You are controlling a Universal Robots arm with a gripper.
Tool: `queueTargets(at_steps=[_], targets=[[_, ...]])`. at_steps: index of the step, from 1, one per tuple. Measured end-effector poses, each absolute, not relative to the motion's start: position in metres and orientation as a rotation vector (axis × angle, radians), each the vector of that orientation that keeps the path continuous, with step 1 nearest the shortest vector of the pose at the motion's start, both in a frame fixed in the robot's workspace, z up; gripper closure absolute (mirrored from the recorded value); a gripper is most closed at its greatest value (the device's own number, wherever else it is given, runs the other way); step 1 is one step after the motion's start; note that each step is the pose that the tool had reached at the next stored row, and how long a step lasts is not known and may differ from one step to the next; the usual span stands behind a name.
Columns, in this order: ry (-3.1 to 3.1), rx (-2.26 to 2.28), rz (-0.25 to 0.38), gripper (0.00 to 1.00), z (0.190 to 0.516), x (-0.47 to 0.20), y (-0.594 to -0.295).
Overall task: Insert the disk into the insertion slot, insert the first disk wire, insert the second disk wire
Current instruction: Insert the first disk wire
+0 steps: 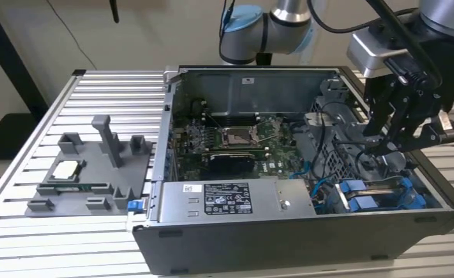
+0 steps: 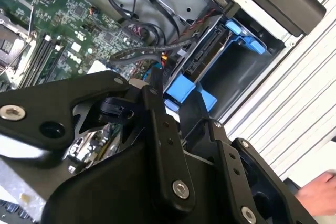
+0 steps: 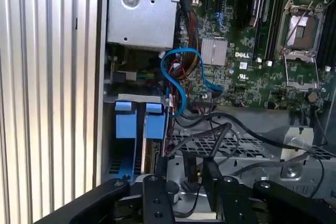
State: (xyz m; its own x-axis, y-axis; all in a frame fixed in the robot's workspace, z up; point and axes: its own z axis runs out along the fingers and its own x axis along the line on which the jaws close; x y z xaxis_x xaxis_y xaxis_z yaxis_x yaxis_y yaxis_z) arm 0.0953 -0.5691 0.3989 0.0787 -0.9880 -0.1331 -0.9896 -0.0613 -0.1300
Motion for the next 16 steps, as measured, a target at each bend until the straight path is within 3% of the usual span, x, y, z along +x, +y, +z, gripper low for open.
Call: queueTargets(at_steps=[16], targets=[[1.993, -2.142, 0.021, 0.6, 0.386, 0.095, -0.568]])
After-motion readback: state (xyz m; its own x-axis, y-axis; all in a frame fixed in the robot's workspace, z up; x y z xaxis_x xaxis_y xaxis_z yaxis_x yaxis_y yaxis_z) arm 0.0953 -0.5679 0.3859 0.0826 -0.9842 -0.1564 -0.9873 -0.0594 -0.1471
